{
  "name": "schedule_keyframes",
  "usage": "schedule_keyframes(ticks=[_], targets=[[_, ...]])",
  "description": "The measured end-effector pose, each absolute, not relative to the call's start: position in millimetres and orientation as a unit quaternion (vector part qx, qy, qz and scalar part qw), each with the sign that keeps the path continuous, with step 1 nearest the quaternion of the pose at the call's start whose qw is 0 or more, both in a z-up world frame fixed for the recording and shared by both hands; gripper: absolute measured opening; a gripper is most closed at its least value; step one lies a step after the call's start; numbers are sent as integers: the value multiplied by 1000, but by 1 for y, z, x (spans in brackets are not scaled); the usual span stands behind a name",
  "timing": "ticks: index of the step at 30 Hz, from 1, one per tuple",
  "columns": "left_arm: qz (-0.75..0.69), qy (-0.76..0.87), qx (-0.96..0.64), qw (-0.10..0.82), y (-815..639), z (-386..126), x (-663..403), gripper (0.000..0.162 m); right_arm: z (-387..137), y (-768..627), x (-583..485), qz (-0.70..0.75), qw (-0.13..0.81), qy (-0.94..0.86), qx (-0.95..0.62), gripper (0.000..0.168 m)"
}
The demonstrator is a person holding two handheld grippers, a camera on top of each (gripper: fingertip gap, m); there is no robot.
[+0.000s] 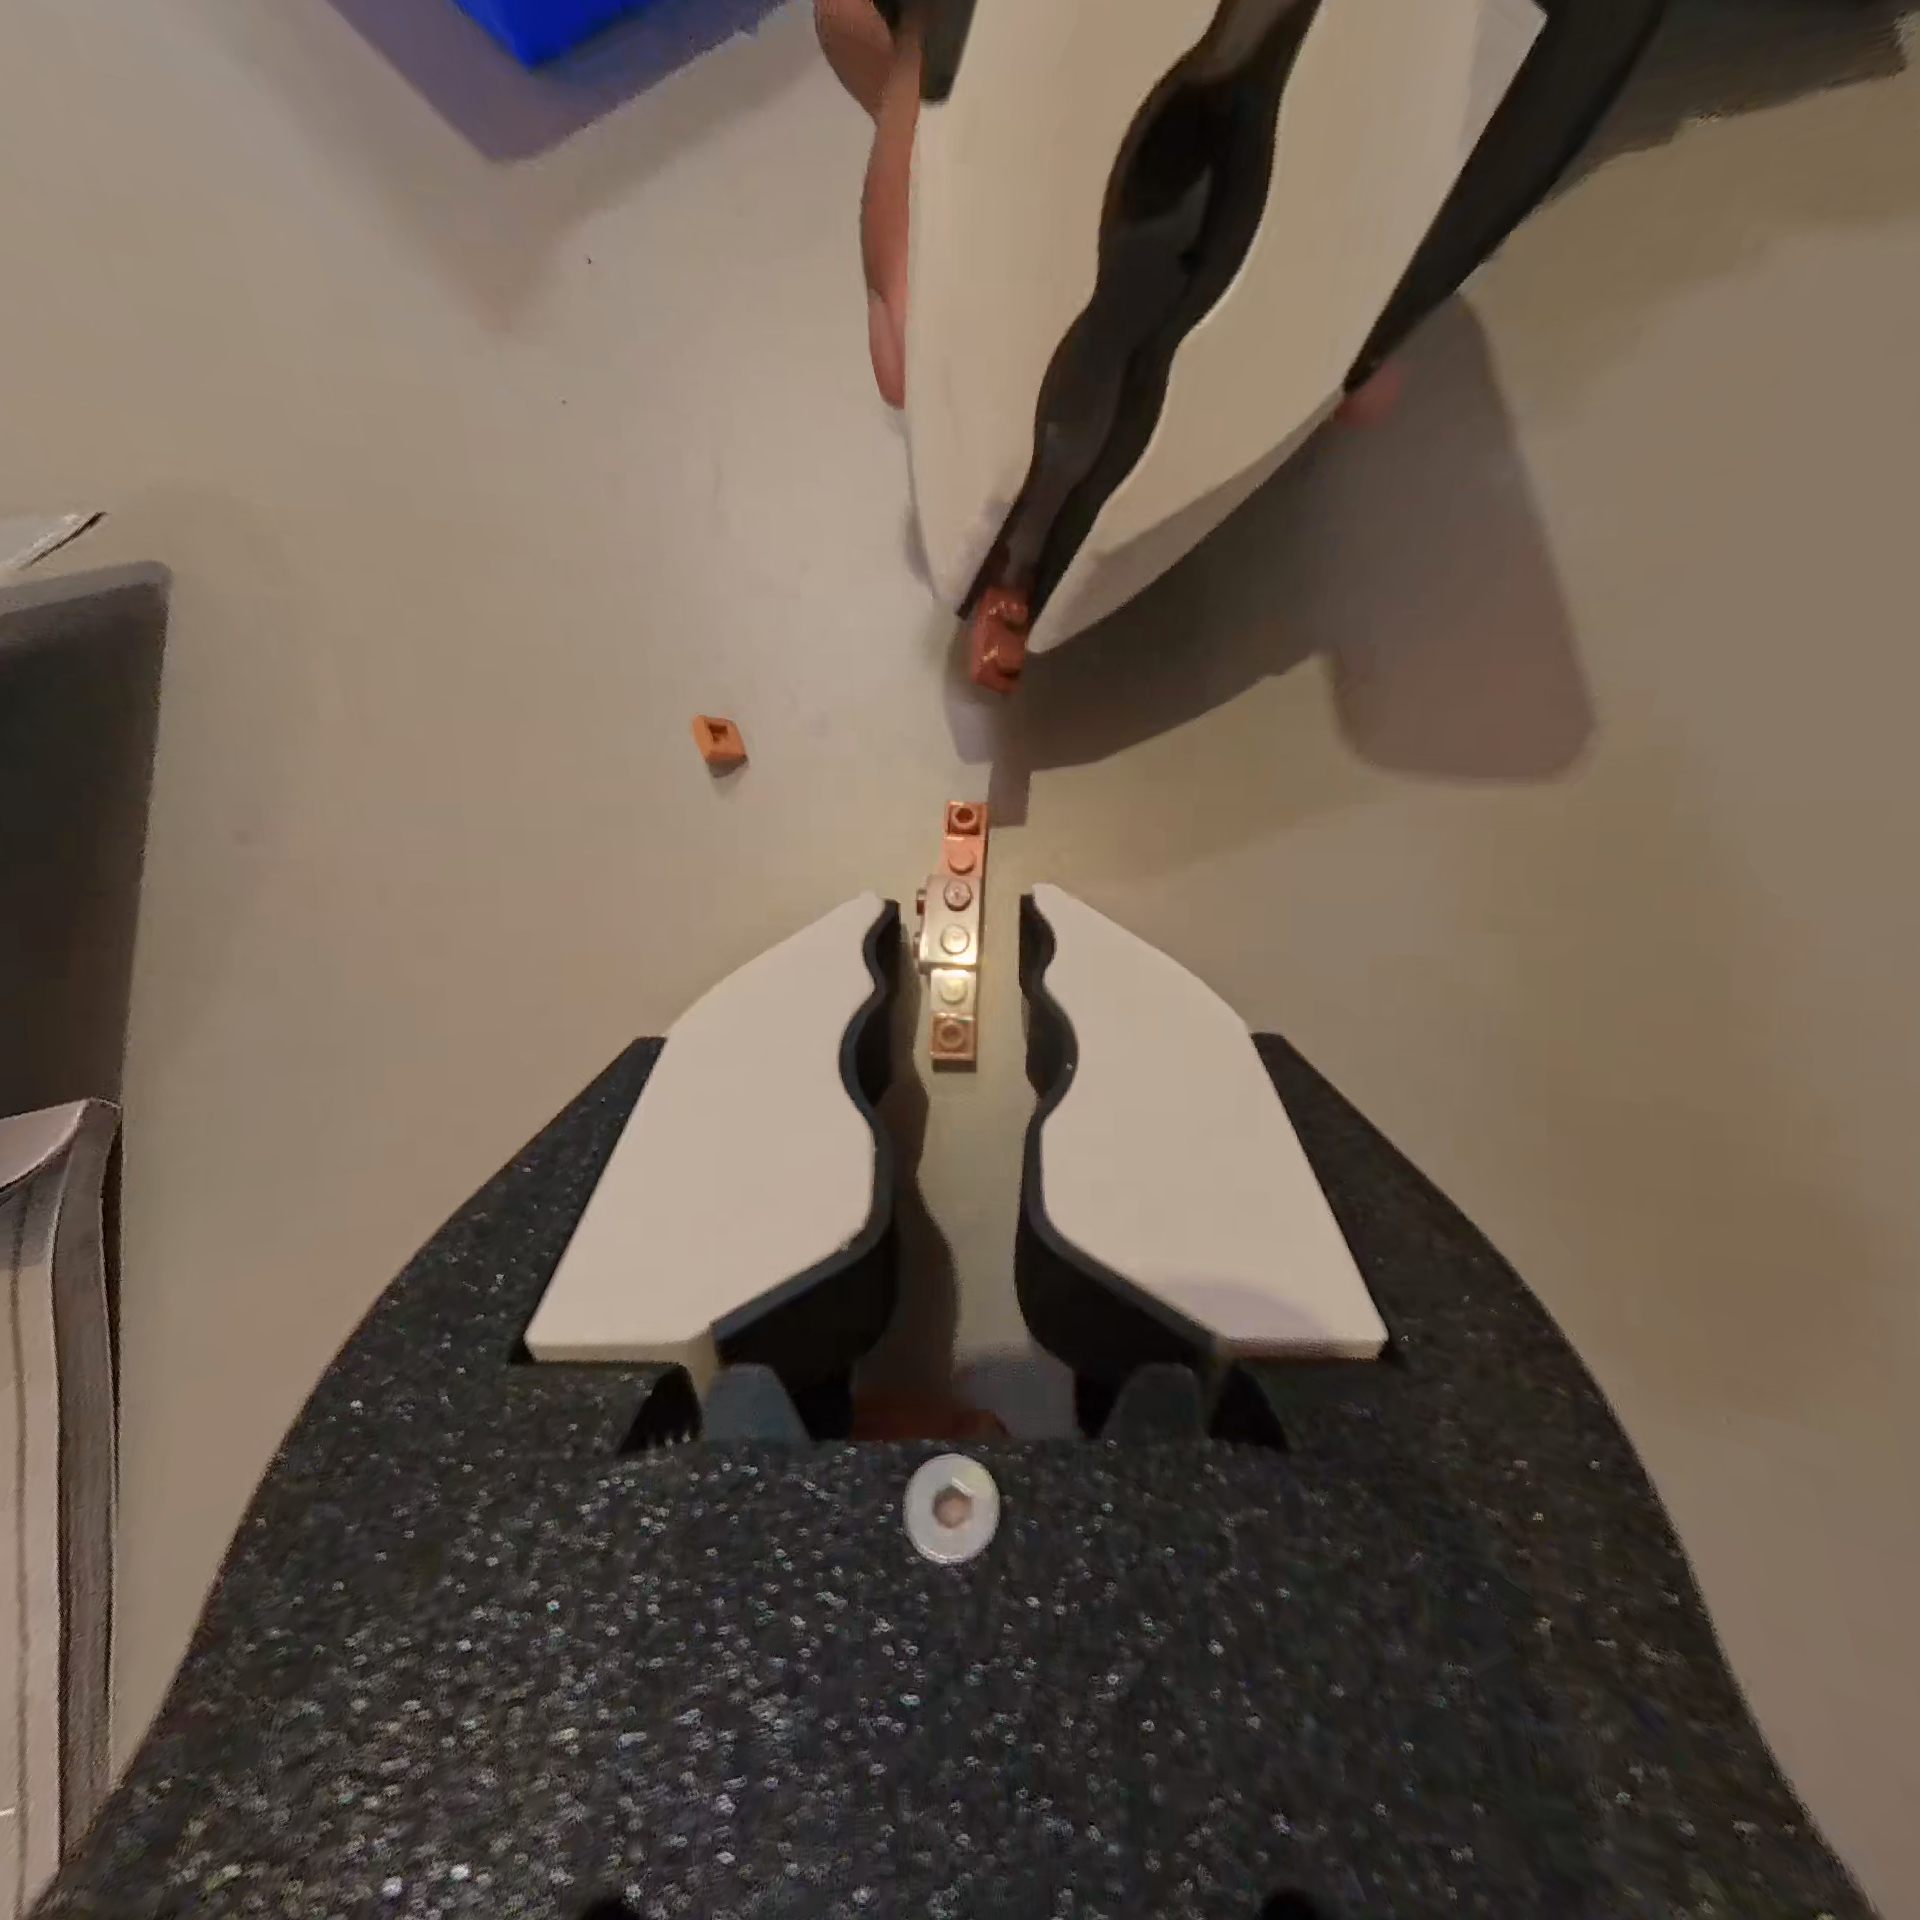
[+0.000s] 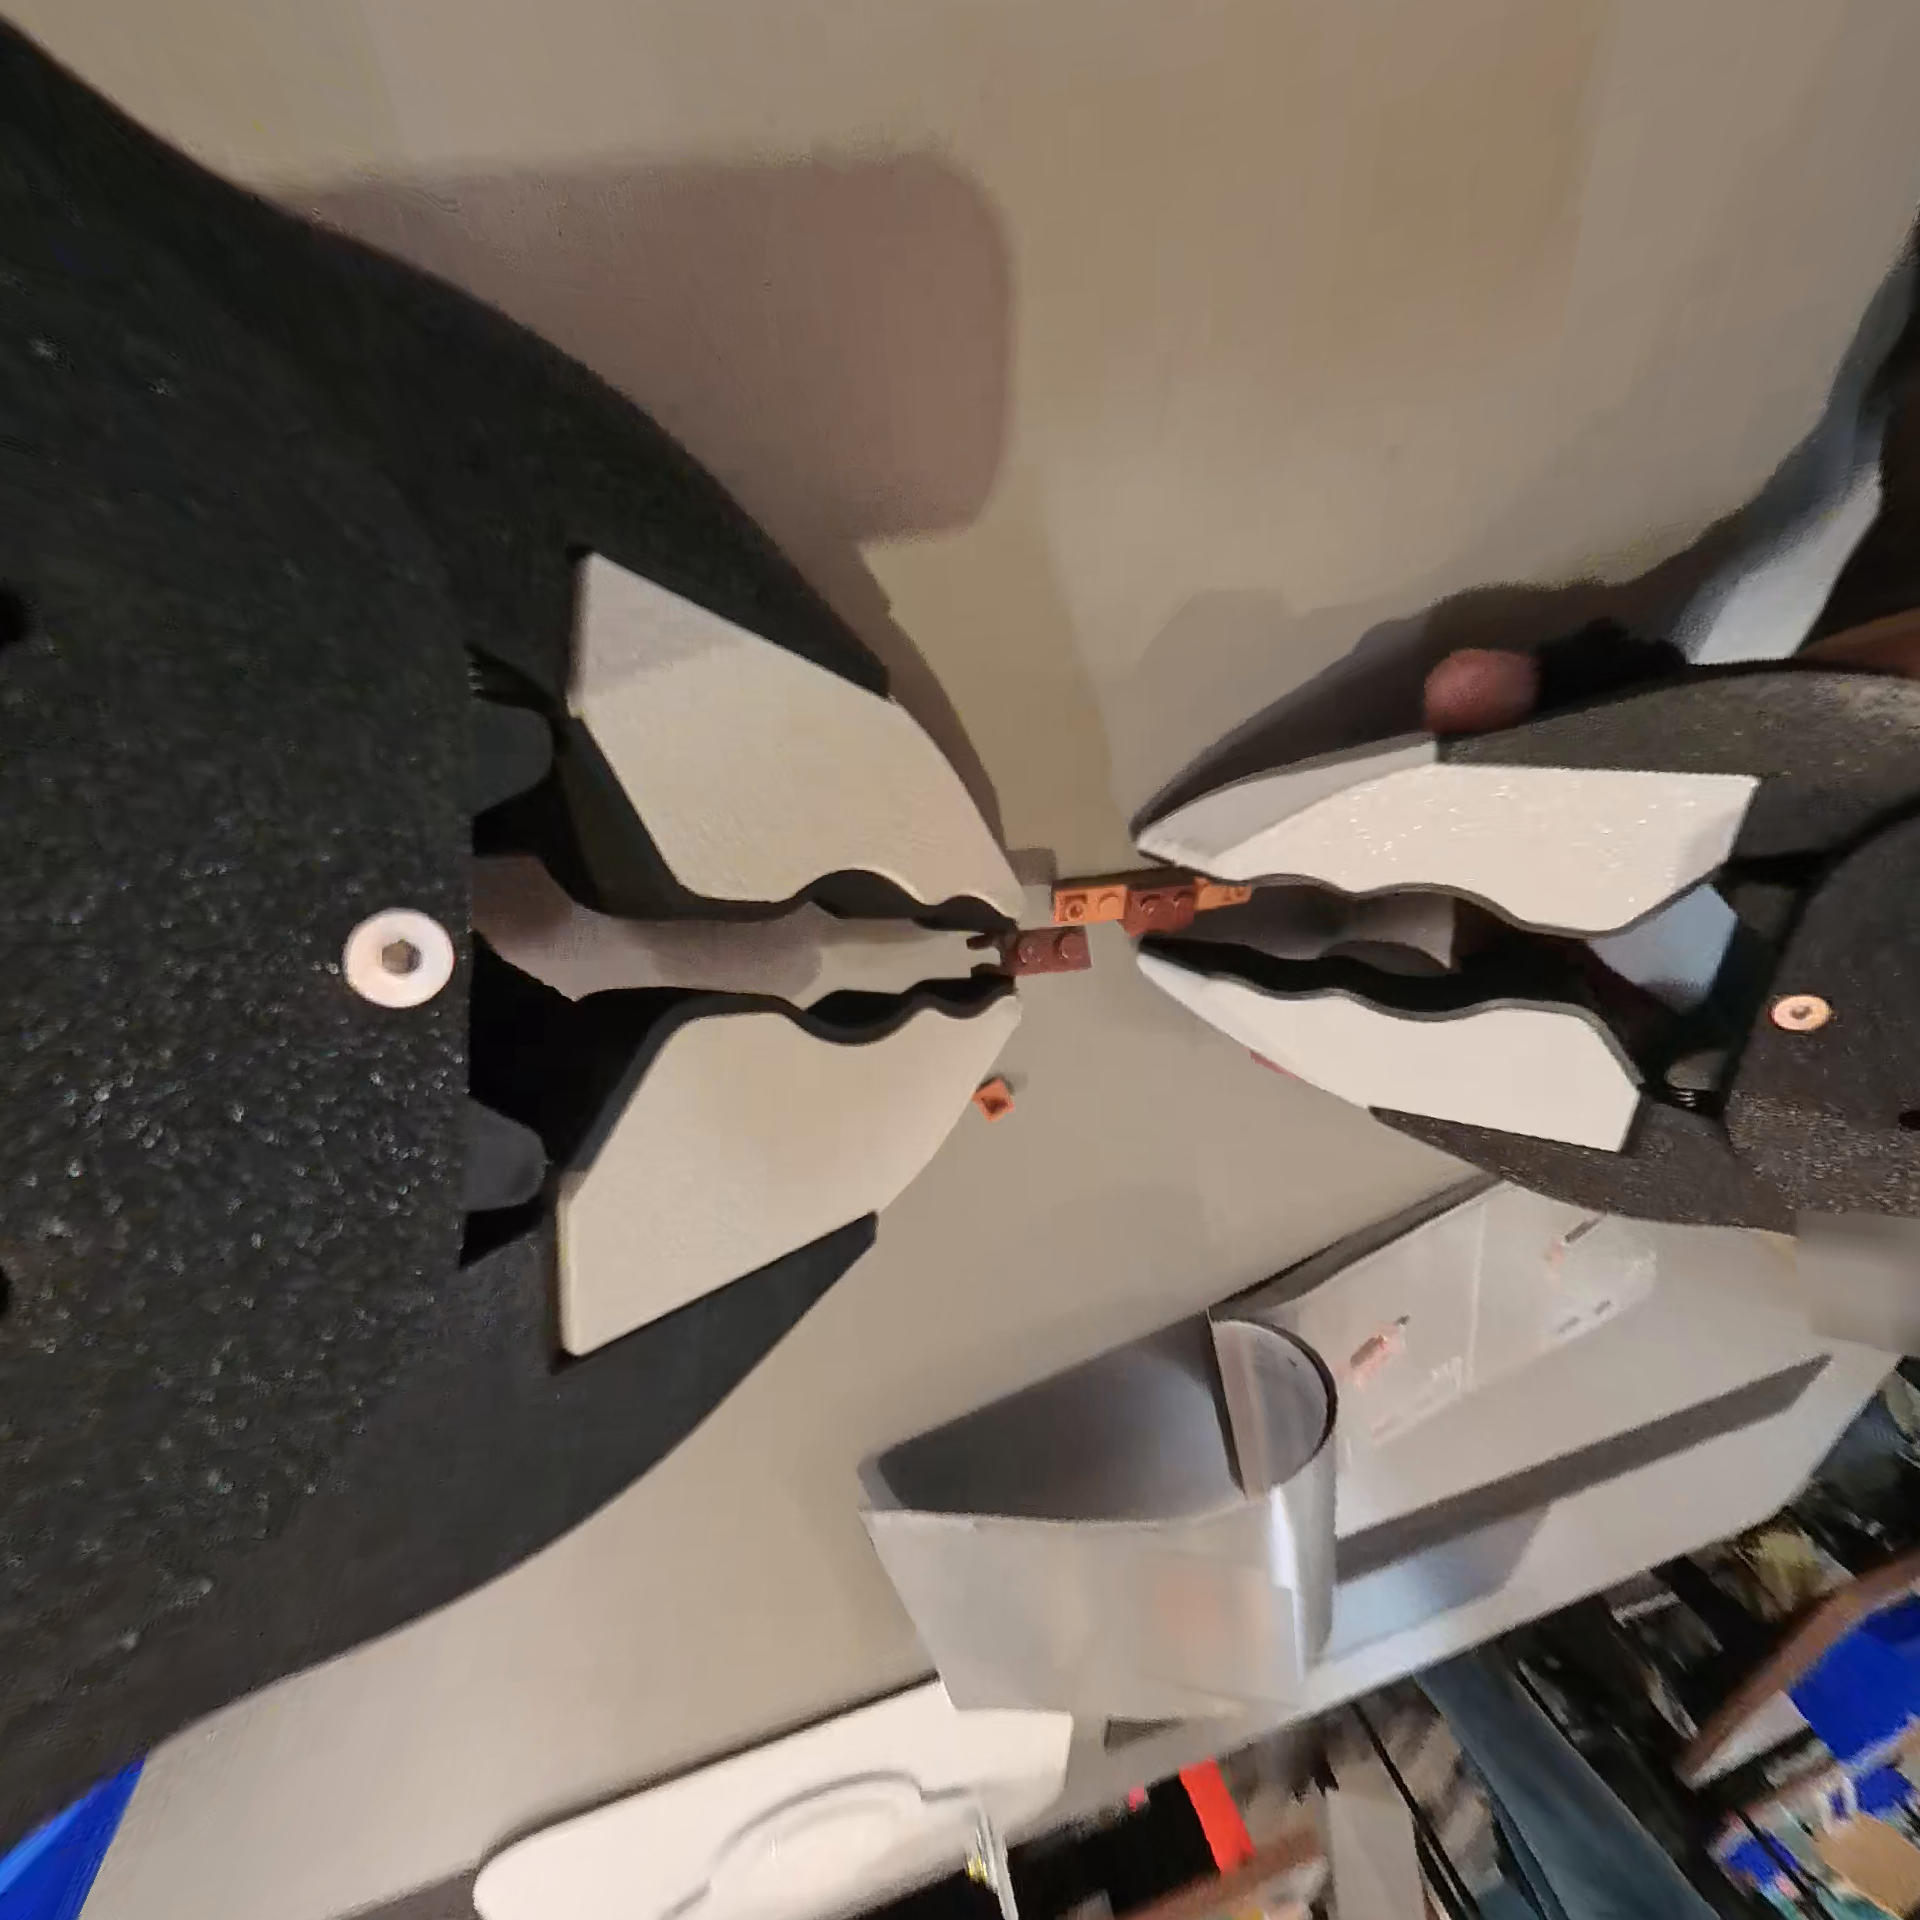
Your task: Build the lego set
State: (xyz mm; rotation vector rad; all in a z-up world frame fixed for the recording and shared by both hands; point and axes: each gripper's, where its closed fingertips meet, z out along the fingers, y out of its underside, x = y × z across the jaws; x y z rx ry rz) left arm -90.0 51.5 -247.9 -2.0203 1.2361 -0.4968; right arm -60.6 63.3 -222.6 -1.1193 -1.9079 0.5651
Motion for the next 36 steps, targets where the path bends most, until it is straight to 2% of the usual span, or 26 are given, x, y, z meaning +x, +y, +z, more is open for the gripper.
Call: schedule_keyframes(ticks=[3, 16, 36], targets=[[-202, 474, -787, 337, 51, -250, -87, 12, -226, 62, -61, 246, 390, -754, -468, 8], [-237, 473, -771, 354, 47, -240, -71, 11, -232, 54, -57, 299, 310, -741, -515, 8], [-241, 497, -754, 355, 40, -239, -61, 11, -238, 46, -54, 321, 255, -739, -535, 9]])
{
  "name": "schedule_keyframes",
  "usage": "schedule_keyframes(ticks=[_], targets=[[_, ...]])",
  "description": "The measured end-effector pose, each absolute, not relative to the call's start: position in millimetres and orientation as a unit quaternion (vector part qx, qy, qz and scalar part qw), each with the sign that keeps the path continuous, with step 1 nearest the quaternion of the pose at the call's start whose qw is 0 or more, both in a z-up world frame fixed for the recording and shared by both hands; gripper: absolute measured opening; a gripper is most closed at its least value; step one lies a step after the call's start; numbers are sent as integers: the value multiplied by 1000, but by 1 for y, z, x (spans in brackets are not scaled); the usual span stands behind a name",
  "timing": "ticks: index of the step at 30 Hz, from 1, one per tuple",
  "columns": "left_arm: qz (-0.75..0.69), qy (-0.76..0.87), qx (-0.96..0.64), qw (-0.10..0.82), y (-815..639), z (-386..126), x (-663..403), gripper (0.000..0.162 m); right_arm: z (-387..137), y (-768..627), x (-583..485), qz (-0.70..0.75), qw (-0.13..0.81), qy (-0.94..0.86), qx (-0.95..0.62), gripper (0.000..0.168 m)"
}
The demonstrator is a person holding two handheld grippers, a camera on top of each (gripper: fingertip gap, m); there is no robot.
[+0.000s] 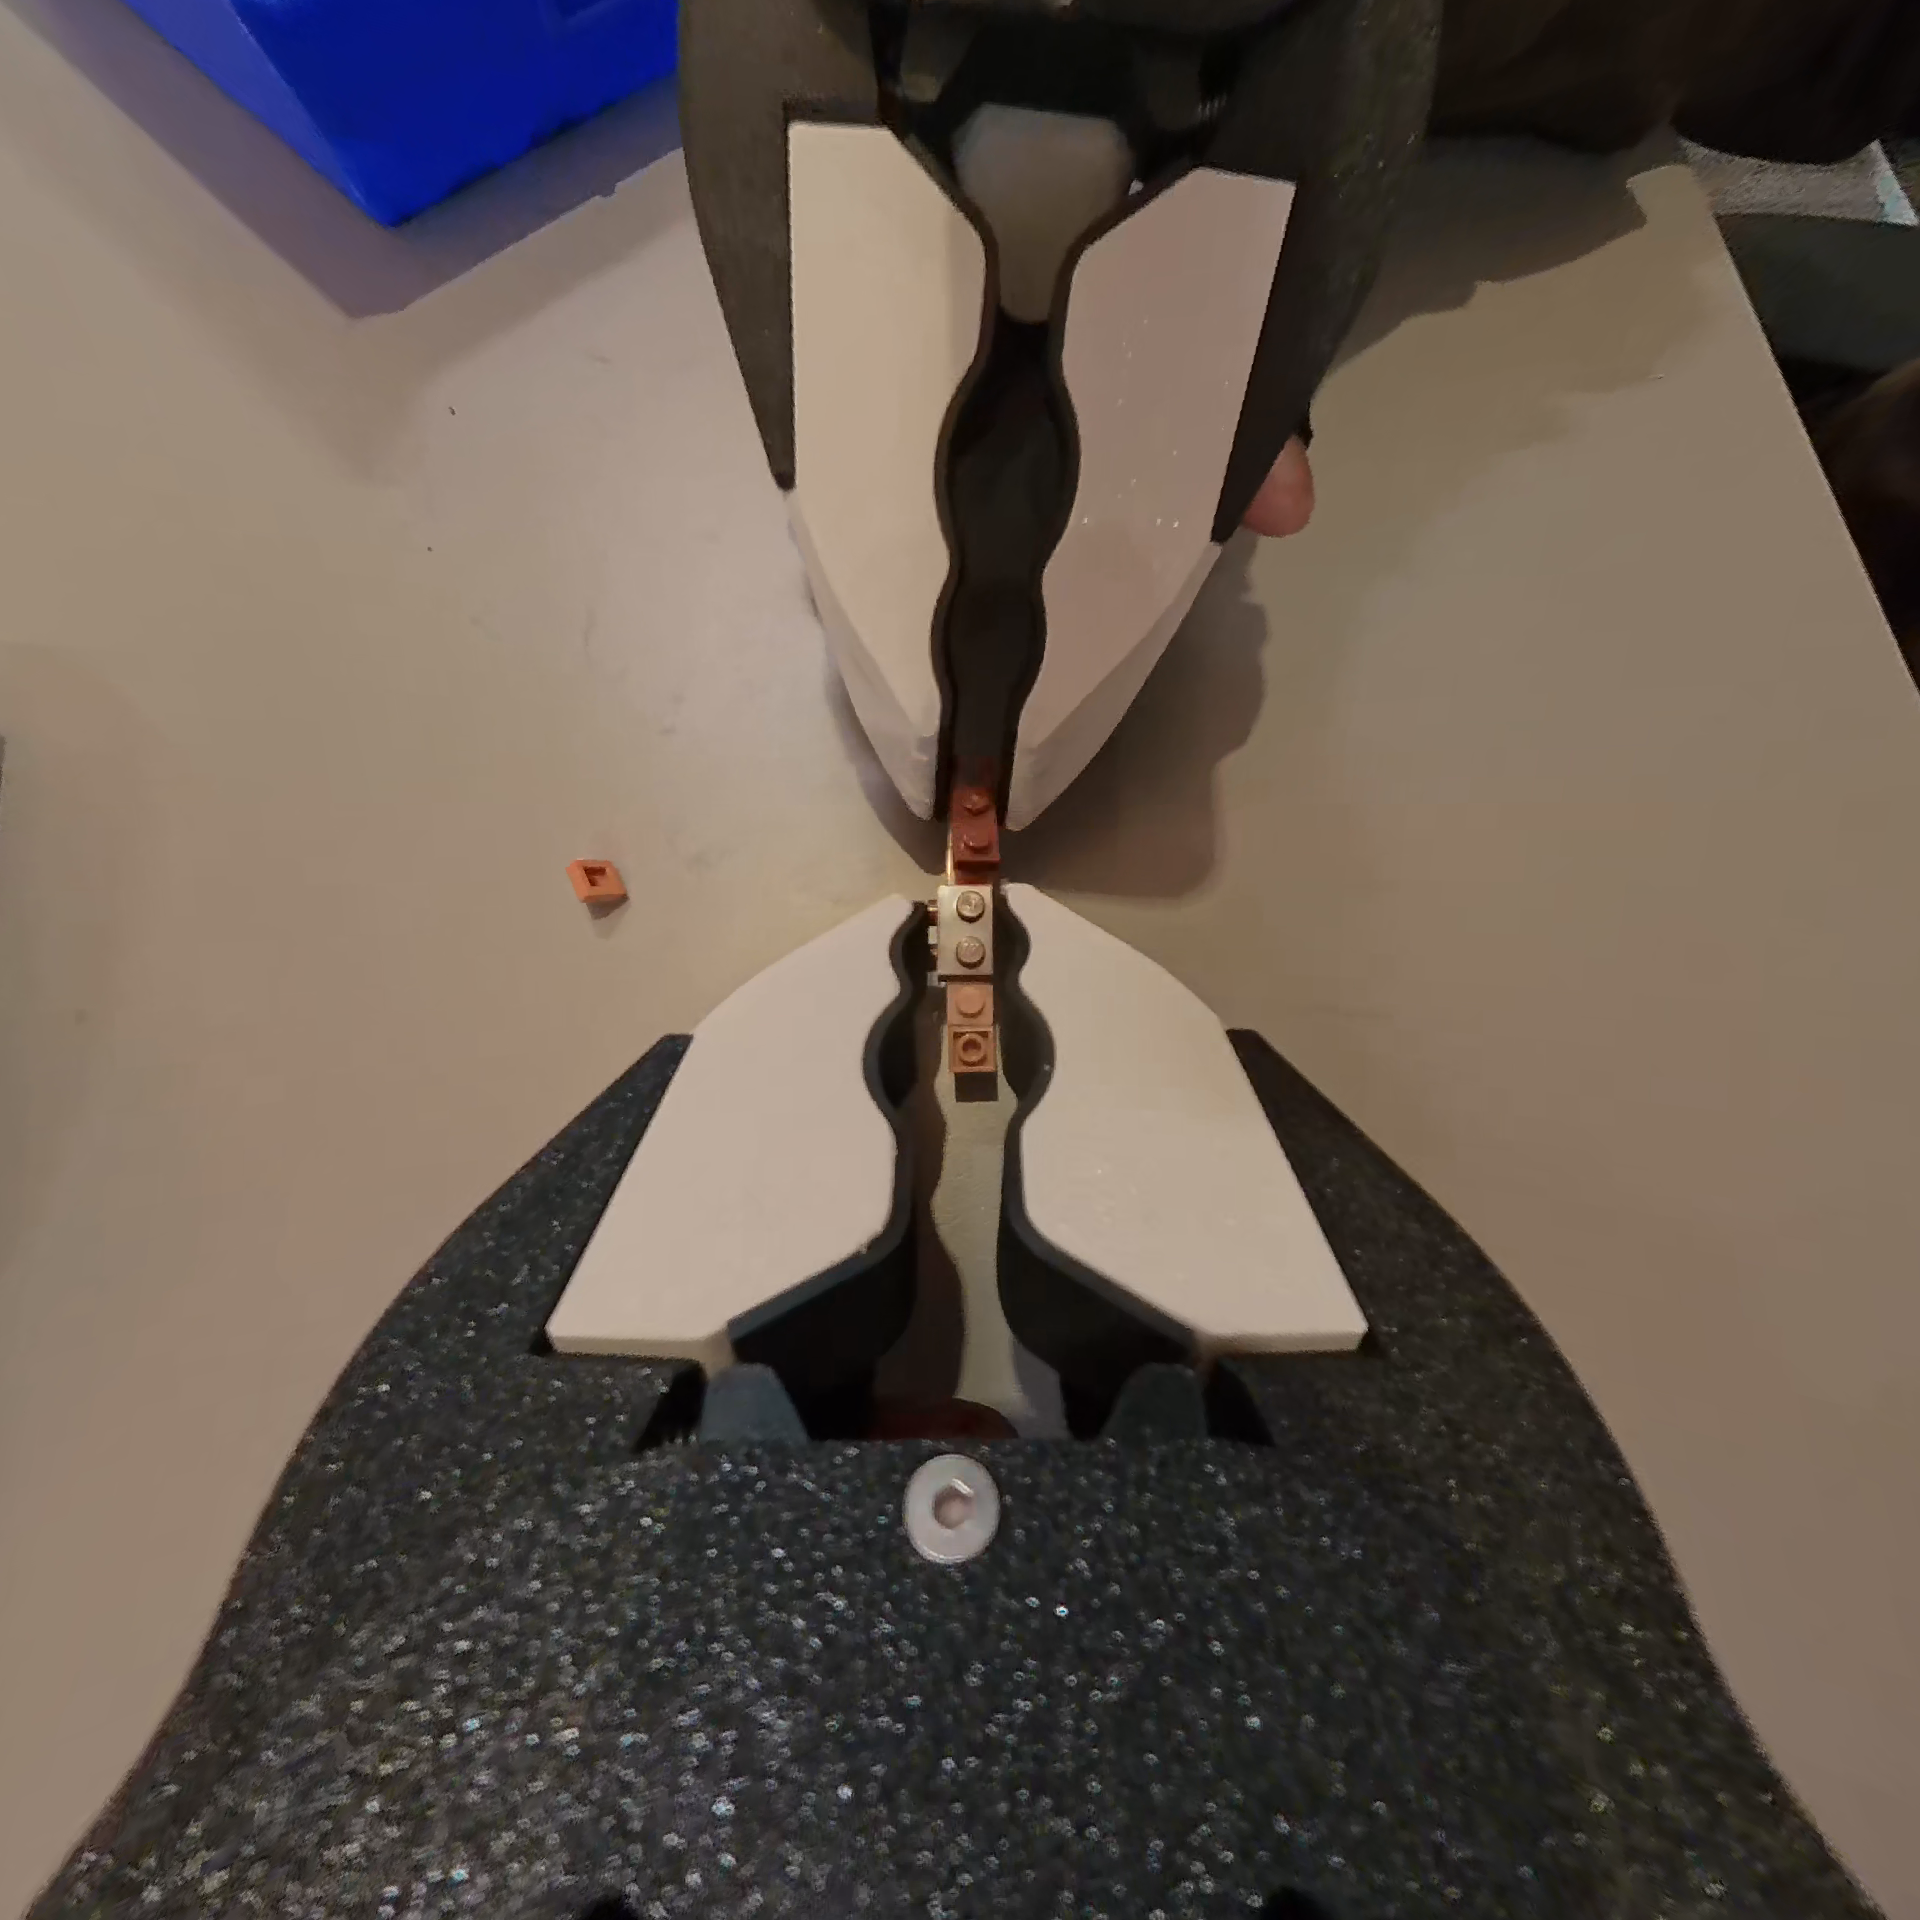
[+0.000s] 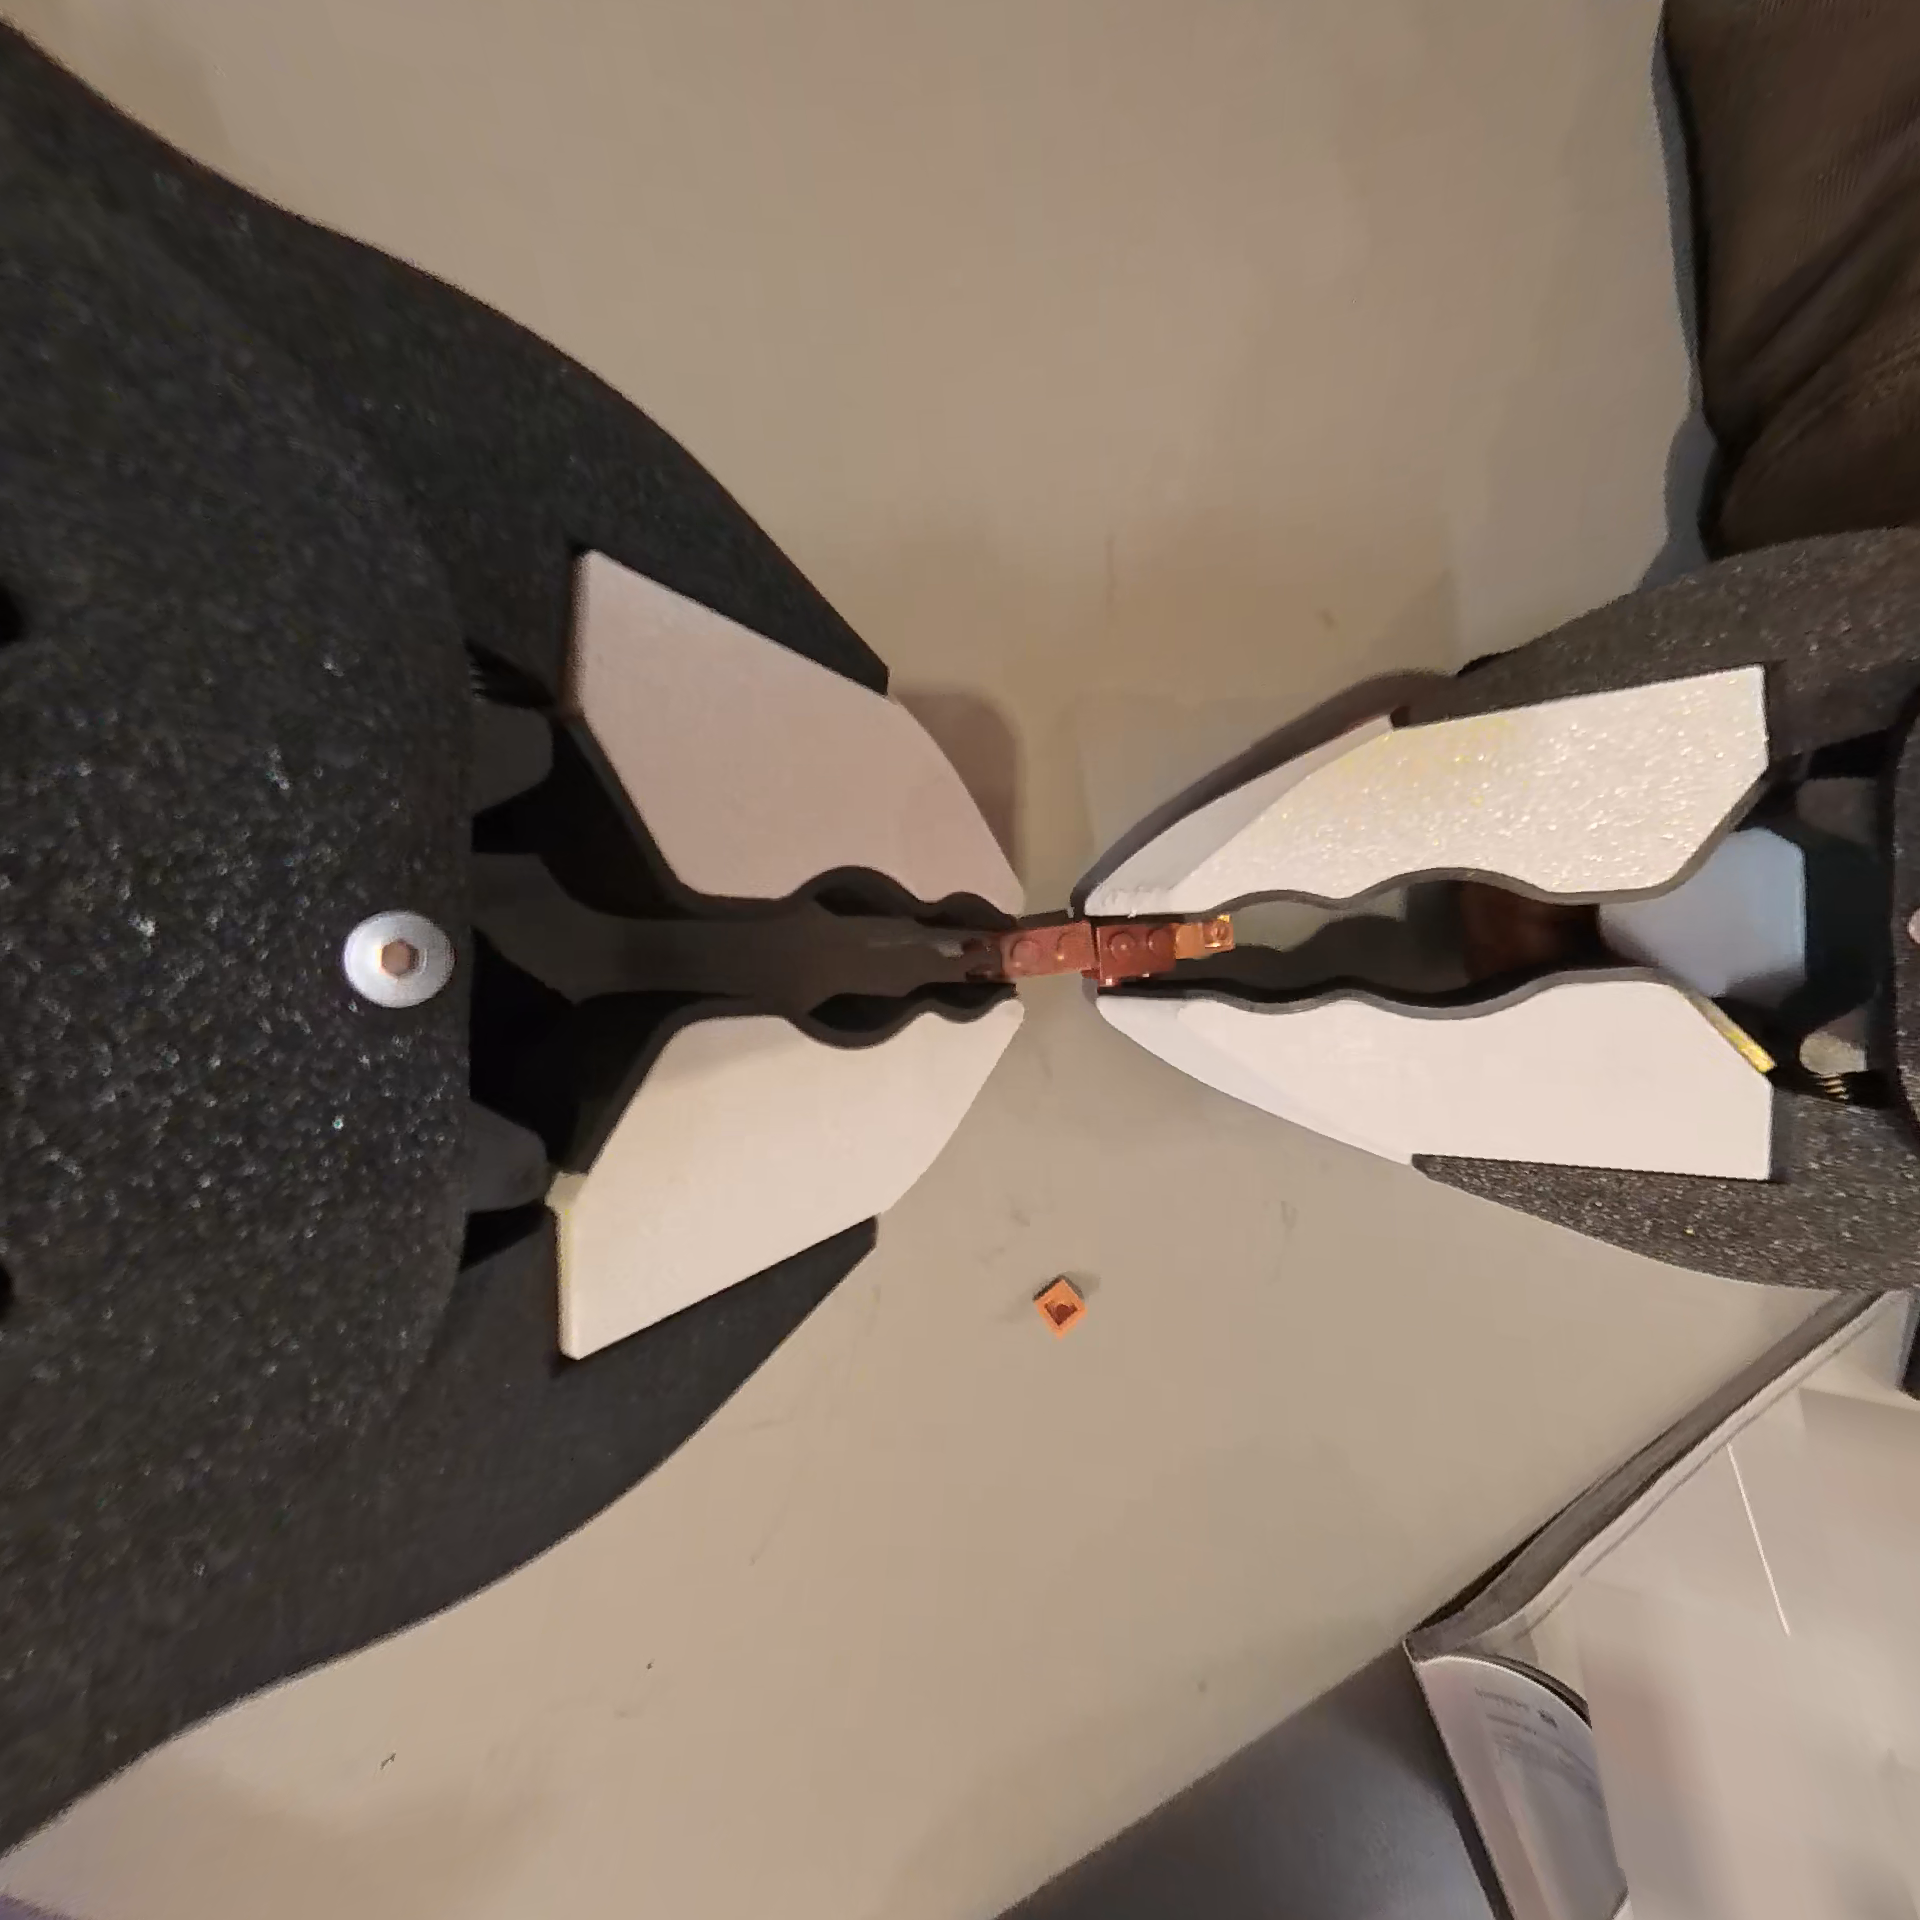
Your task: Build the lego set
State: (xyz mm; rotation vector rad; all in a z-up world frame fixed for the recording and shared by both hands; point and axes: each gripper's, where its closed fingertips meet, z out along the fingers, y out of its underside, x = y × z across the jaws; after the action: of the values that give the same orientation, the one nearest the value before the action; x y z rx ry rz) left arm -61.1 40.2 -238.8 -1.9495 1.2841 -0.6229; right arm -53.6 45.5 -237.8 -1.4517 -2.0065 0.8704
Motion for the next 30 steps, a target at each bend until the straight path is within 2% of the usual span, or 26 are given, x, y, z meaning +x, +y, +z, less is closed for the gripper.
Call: schedule_keyframes(ticks=[10, 15, 23, 30], targets=[[-240, 500, -754, 353, 40, -240, -60, 12, -237, 42, -54, 326, 253, -741, -530, 13], [-246, 494, -754, 356, 40, -238, -61, 12, -233, 43, -54, 320, 272, -747, -516, 25], [-302, 456, -756, 360, 40, -226, -63, 12, -222, 62, -49, 198, 432, -800, -367, 39], [-331, 447, -751, 356, 36, -221, -61, 12, -210, 51, -48, 97, 540, -813, -194, 40]])
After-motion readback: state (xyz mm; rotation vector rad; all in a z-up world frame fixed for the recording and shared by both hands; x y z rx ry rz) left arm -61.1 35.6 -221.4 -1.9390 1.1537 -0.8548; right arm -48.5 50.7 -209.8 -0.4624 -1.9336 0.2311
